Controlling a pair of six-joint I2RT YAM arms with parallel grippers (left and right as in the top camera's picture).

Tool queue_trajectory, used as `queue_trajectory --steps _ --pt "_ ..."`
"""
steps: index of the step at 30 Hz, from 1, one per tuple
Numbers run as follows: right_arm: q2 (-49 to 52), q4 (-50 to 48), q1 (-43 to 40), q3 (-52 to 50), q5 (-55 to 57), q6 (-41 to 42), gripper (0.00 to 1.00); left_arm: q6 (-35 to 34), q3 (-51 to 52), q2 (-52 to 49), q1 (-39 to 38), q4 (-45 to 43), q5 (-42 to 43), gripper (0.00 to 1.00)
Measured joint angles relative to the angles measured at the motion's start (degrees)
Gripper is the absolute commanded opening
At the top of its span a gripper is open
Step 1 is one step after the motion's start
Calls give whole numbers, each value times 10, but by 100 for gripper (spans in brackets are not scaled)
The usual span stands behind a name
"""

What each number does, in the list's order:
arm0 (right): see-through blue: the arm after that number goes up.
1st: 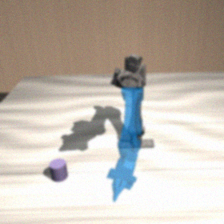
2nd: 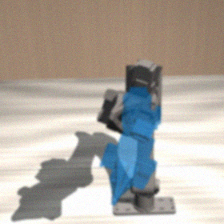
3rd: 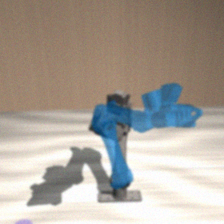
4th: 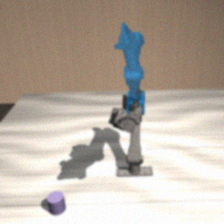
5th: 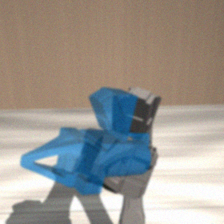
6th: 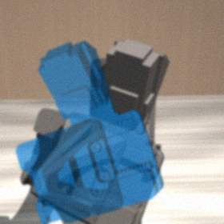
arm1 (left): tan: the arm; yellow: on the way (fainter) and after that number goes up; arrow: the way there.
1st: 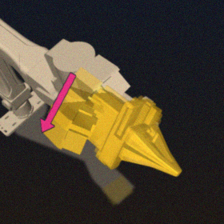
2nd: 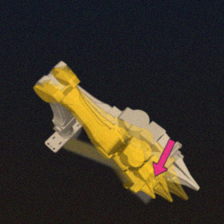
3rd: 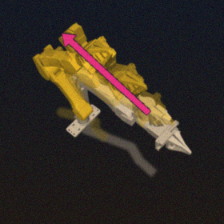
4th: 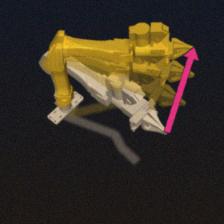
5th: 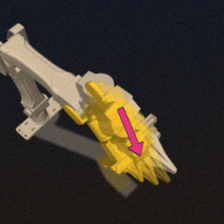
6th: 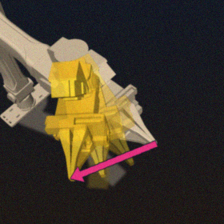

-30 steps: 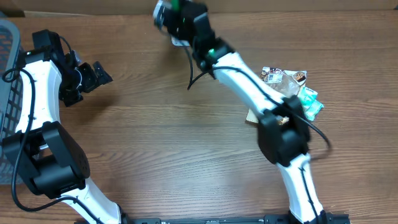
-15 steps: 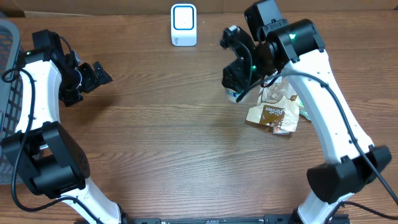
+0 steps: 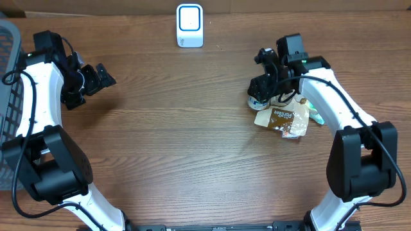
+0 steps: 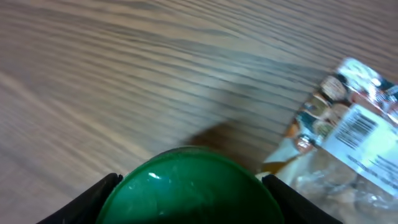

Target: Scan the item barcode

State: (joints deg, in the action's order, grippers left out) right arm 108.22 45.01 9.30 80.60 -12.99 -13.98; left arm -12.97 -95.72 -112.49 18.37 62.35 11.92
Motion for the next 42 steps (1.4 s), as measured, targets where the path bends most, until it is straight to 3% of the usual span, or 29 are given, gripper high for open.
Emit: queue_trajectory --steps 1,2,3,13,19,24,27,34,42 --pt "0 -3 -4 -3 2 6 75 0 0 0 0 0 0 100" --pt "0 -3 -9 -5 4 15 94 0 0 0 0 0 0 100" --pt "0 -2 -15 -5 5 26 100 0 0 0 0 0 0 100" --pt "0 7 -24 -5 0 57 100 0 0 0 0 0 0 100" --pt "-17 139 -24 86 -2 62 100 0 0 0 0 0 0 100" --pt "-190 246 -24 244 -3 94 100 0 0 0 0 0 0 100" --pt "-309 269 -24 286 -3 116 100 0 0 0 0 0 0 99" --pt "-490 321 -24 291 34 127 100 0 0 0 0 0 0 100" --pt "-582 349 -25 278 108 127 100 0 0 0 0 0 0 100"
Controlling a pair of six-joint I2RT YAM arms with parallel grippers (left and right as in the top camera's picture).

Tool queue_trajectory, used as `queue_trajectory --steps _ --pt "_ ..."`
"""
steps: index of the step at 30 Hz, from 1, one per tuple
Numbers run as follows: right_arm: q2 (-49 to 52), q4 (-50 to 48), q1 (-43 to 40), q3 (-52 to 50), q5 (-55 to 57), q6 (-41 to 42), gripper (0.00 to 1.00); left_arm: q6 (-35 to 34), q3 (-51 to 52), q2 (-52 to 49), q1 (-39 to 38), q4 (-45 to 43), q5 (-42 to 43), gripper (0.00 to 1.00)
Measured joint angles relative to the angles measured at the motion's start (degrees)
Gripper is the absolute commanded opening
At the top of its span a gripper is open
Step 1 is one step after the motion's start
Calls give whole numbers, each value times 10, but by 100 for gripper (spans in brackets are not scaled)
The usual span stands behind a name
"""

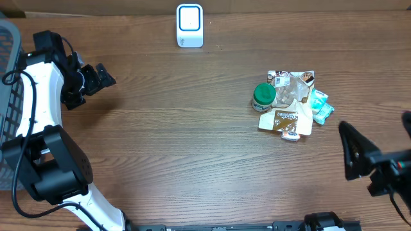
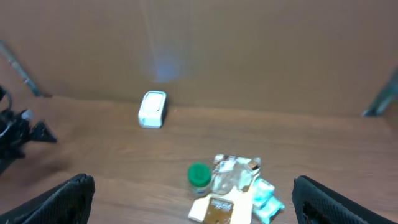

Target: Scan the item barcode

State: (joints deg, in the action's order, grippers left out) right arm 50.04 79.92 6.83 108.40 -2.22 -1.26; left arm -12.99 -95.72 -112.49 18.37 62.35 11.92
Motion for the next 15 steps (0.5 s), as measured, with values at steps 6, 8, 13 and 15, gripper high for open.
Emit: queue_trajectory --steps 6,8,13,15 --pt "-52 -188 -29 -178 12 0 100 0 0 0 0 0 0 100" --pt "-73 -257 -38 -253 7 0 100 0 0 0 0 0 0 100" --pt "-194 -528 -45 -539 -28 0 100 0 0 0 0 0 -1 100" --pt "-255 -606 -45 -658 -43 0 100 0 0 0 0 0 0 99"
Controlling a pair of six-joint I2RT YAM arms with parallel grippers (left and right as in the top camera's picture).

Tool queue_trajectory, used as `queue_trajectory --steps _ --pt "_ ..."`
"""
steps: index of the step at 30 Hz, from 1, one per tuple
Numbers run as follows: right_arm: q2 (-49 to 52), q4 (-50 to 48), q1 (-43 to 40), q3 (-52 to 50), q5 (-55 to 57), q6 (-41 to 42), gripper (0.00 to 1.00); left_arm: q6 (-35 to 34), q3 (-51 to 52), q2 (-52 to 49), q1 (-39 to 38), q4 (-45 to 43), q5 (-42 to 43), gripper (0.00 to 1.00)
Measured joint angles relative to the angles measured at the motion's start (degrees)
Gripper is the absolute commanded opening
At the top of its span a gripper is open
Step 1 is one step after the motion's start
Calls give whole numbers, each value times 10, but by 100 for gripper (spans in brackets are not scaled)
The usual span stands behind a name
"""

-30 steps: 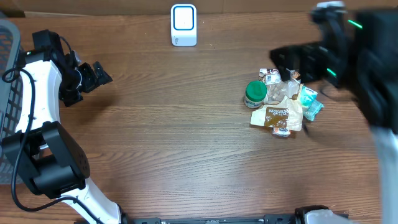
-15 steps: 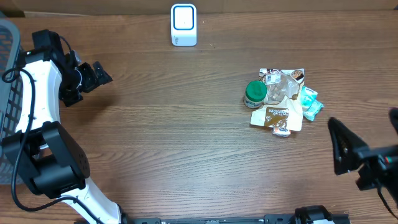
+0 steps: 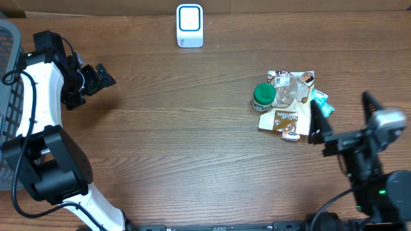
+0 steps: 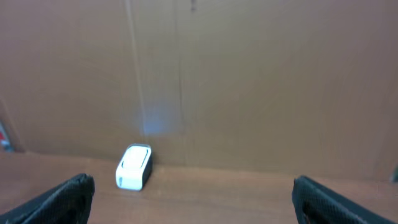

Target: Scan the item barcode

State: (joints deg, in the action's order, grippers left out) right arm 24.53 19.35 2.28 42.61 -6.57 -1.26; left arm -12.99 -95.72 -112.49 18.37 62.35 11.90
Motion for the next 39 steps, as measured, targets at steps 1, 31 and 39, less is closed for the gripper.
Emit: queue_trajectory --steps 1,31,39 --pt "-8 -19 0 -20 -1 1 100 0 0 0 0 0 0 100" --pt "-237 -151 11 -416 -22 26 100 0 0 0 0 0 0 99" --pt "-237 -150 11 -416 -22 26 100 0 0 0 0 0 0 100"
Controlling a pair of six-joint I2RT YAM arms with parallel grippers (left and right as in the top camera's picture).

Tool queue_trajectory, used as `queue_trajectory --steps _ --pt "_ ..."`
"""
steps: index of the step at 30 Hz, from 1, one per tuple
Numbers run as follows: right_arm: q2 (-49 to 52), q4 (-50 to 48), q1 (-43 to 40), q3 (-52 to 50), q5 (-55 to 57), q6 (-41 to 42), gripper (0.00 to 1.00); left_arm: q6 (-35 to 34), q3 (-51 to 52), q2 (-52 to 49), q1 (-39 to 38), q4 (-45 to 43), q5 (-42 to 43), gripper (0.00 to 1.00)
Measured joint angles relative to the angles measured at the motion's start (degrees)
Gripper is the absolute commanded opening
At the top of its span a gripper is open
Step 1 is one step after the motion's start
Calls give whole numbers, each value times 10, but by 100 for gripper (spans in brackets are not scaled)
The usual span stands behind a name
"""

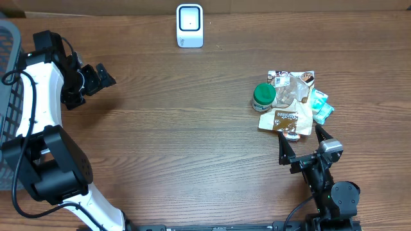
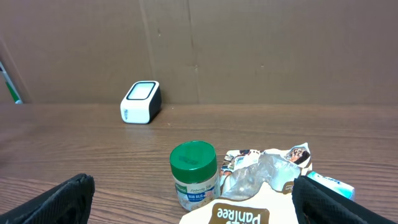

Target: Scan the item barcode

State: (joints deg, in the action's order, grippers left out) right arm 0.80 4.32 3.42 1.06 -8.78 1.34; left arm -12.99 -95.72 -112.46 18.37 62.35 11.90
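Observation:
A pile of items lies at the right of the table: a green-lidded jar [image 1: 263, 96] standing upright, a clear crumpled bag [image 1: 292, 88], a brown Panlee pouch [image 1: 286, 120] and a teal packet [image 1: 321, 107]. In the right wrist view the jar [image 2: 194, 175] stands just ahead, with the clear bag [image 2: 264, 169] and the pouch [image 2: 239, 215] to its right. My right gripper [image 1: 302, 145] is open and empty, low on the near side of the pile. The white scanner [image 1: 189, 25] stands at the far edge. My left gripper [image 1: 104, 75] hangs open far left.
A grey basket [image 1: 9, 102] sits at the left table edge behind the left arm. A brown cardboard wall [image 2: 249, 43] closes off the back, right behind the scanner [image 2: 141, 102]. Bare wood lies between the pile and the scanner.
My right gripper was raised at the right edge, its camera facing the cardboard wall. Now it is low near the front edge, facing the pile level. The items and left arm are unmoved.
First my right gripper was down at the pile with its fingers either side of the jar's green lid. Then it was away at the front right, open, the jar standing in the pile. It was later raised, and now sits low just short of the pouch.

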Motion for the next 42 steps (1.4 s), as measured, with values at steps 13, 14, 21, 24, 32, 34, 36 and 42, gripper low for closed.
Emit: queue_trajectory --steps 13,14,21,24,32,34,36,42 --pt "0 0 0 0 0 0 100 0 0 0 0 0 0 100" --pt "0 0 0 0 0 0 100 0 0 0 0 0 0 100" --pt "0 0 0 0 0 0 100 0 0 98 -41 0 -4 100" --pt "0 0 0 0 0 0 100 0 0 172 -74 -1 -4 99" --pt "0 0 0 0 0 0 100 0 0 316 -183 -1 -2 100" --pt "0 0 0 0 0 0 100 0 0 344 -206 0 -2 99" --pt "0 -1 0 0 0 0 100 11 0 381 -219 26 -7 99" --pt "-1 -2 0 0 0 1 100 35 152 544 -221 -76 -70 100"
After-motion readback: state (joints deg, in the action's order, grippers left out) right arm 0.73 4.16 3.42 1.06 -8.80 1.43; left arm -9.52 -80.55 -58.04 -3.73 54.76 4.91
